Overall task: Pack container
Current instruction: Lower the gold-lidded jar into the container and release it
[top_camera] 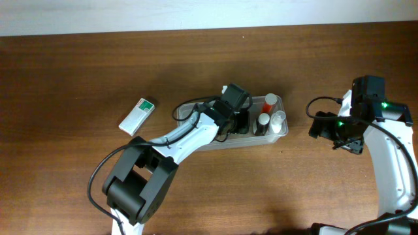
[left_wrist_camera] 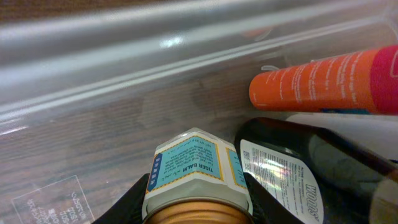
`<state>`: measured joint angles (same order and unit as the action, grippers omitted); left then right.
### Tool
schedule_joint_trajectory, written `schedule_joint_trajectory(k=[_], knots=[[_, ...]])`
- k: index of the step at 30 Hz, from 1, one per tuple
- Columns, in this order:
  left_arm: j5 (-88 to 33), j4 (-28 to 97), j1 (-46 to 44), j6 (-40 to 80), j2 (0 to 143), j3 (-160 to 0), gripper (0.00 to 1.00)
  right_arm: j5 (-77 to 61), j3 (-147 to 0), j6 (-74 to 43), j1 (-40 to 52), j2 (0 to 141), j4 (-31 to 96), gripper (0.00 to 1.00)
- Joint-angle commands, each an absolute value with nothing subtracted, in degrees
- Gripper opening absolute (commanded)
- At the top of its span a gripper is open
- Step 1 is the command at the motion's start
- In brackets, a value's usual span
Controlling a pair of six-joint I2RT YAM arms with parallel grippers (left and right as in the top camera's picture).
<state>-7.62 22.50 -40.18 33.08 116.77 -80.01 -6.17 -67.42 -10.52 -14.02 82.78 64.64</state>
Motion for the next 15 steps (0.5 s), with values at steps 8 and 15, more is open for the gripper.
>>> schedule_joint_trajectory(k=[8,15], knots=[[-9.5,22.7,-40.5,31.2,117.0,-80.0,0.64,-6.9,-67.3,-10.5,-14.3,82.9,64.7,0.9],[-7.9,23.4,-39.9,29.9,113.4,-80.0,0.7,-6.9,-67.3,-10.5,-14.3,82.9,64.7,0.9]])
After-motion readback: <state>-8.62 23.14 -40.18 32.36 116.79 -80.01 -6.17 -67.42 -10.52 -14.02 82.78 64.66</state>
